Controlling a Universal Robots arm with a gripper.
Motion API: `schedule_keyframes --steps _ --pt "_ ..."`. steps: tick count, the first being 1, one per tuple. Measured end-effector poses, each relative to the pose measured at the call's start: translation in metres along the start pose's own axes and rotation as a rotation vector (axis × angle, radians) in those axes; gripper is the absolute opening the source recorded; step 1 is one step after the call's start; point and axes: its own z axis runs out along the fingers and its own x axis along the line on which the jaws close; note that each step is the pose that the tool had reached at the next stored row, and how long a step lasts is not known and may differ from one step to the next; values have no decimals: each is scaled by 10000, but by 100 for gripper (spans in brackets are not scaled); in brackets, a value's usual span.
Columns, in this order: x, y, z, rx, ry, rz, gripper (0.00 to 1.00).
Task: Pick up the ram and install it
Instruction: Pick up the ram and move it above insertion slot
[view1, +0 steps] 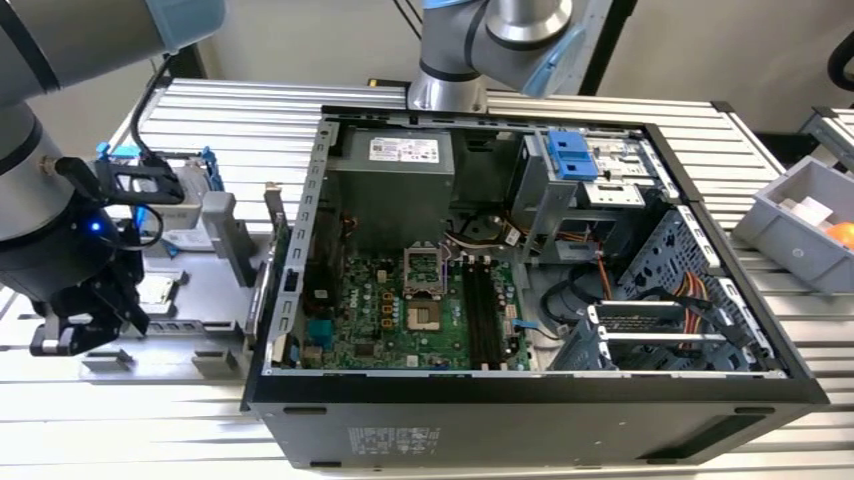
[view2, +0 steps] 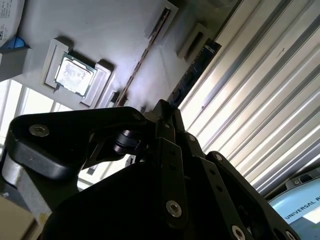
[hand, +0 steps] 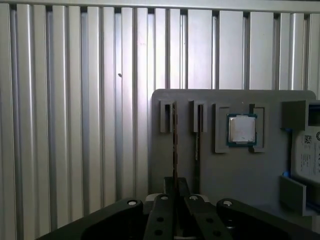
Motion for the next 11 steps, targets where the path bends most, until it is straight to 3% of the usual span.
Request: schedule_keyframes --steps 11 --pt "-5 2 -79 0 8 0 0"
